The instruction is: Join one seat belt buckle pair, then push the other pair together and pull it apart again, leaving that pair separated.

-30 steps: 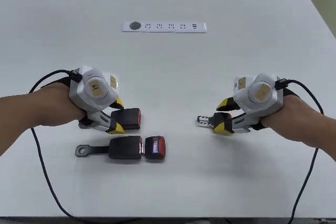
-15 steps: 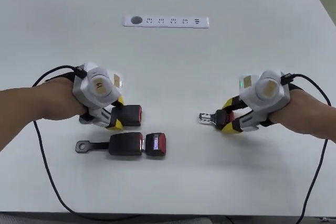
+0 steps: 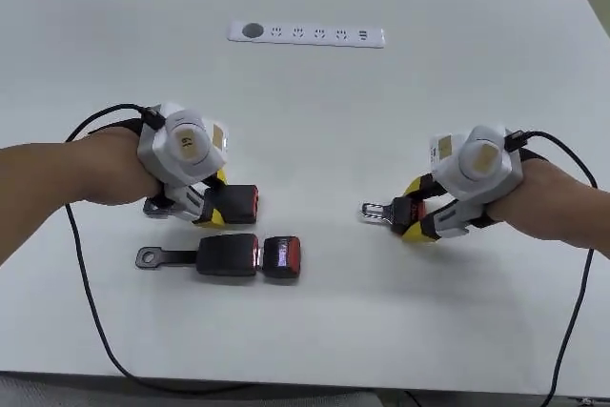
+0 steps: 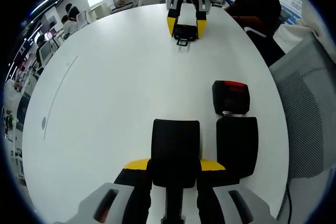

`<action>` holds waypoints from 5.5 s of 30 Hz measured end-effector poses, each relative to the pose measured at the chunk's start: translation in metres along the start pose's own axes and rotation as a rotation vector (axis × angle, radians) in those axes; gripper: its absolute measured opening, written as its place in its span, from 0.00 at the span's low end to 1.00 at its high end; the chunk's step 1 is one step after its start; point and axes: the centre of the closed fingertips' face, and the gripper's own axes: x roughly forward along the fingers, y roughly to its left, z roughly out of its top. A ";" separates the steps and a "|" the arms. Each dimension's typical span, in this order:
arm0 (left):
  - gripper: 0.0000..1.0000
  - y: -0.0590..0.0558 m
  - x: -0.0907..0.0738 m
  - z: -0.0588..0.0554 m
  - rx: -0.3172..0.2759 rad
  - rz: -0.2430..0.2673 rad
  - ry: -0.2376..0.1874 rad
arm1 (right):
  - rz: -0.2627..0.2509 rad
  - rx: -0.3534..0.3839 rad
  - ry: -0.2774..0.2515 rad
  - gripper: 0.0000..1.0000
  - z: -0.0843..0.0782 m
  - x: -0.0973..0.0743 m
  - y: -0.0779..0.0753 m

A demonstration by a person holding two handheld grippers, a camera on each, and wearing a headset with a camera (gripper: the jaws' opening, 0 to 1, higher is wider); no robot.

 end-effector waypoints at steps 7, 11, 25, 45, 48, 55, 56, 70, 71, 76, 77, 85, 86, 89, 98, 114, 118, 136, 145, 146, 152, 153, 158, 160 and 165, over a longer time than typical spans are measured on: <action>0.33 0.003 0.002 -0.004 -0.003 0.001 0.003 | -0.012 0.006 -0.008 0.33 0.008 0.009 -0.003; 0.33 0.004 0.003 -0.006 -0.005 0.000 0.004 | -0.011 0.001 -0.014 0.33 0.024 0.010 0.002; 0.33 0.002 0.004 -0.004 -0.011 -0.003 0.005 | 0.011 -0.032 -0.073 0.33 0.075 0.041 0.007; 0.33 0.001 0.003 -0.002 -0.012 -0.002 0.027 | 0.020 -0.073 -0.112 0.33 0.132 0.074 0.008; 0.33 0.001 0.003 -0.003 -0.014 -0.003 0.023 | 0.015 -0.079 -0.108 0.33 0.134 0.070 0.009; 0.33 0.005 0.004 -0.005 -0.011 -0.006 0.024 | 0.023 -0.110 -0.110 0.33 0.139 0.072 0.010; 0.33 0.005 0.004 -0.005 -0.010 -0.006 0.024 | 0.025 -0.112 -0.113 0.33 0.139 0.074 0.010; 0.33 0.001 0.004 -0.003 0.018 -0.013 0.002 | 0.045 -0.113 -0.133 0.31 0.146 0.079 0.011; 0.33 0.001 0.004 -0.002 0.019 -0.013 0.001 | 0.046 -0.110 -0.135 0.31 0.146 0.081 0.010; 0.32 -0.001 0.002 0.000 0.017 -0.014 -0.008 | 0.041 -0.100 -0.137 0.31 0.150 0.083 0.008; 0.32 -0.002 0.001 0.001 0.018 -0.014 -0.009 | 0.040 -0.098 -0.138 0.31 0.149 0.087 0.006; 0.32 -0.006 -0.002 0.005 0.017 -0.011 -0.018 | 0.039 -0.101 -0.143 0.31 0.162 0.086 0.012; 0.32 -0.006 -0.002 0.005 0.016 -0.010 -0.019 | 0.040 -0.100 -0.144 0.31 0.160 0.088 0.010; 0.32 -0.006 -0.002 0.006 0.016 -0.012 -0.014 | 0.037 -0.097 -0.142 0.31 0.161 0.085 0.011; 0.32 -0.003 0.000 0.003 0.010 -0.011 -0.004 | 0.027 -0.089 -0.132 0.31 0.159 0.087 0.010; 0.33 0.000 0.005 -0.004 -0.002 -0.011 -0.007 | 0.034 -0.086 -0.128 0.32 0.147 0.079 0.011; 0.33 0.001 0.006 -0.005 -0.004 -0.011 -0.003 | 0.042 -0.090 -0.142 0.32 0.145 0.077 0.011; 0.33 0.001 0.005 -0.003 -0.001 -0.011 0.003 | 0.014 -0.063 -0.106 0.33 0.081 0.042 0.006; 0.34 0.002 0.005 -0.003 0.013 -0.010 0.015 | -0.004 -0.028 -0.047 0.33 0.036 0.024 -0.005; 0.34 0.002 0.005 -0.003 0.019 -0.010 0.015 | -0.007 -0.029 -0.039 0.34 0.034 0.022 -0.005; 0.34 0.001 0.005 -0.002 0.024 -0.011 0.030 | -0.004 -0.023 -0.025 0.34 0.026 0.015 -0.003; 0.34 0.001 0.005 -0.002 0.020 -0.011 0.034 | -0.011 0.002 -0.020 0.35 0.025 0.015 -0.004; 0.35 0.001 0.005 0.000 0.038 0.005 0.063 | -0.037 -0.012 -0.014 0.41 0.029 0.012 -0.003; 0.38 0.003 0.004 0.001 0.074 0.024 0.079 | -0.043 -0.003 -0.015 0.41 0.026 0.015 -0.004; 0.52 0.003 -0.003 0.007 0.091 0.045 0.037 | -0.066 0.041 -0.045 0.43 0.030 0.010 0.000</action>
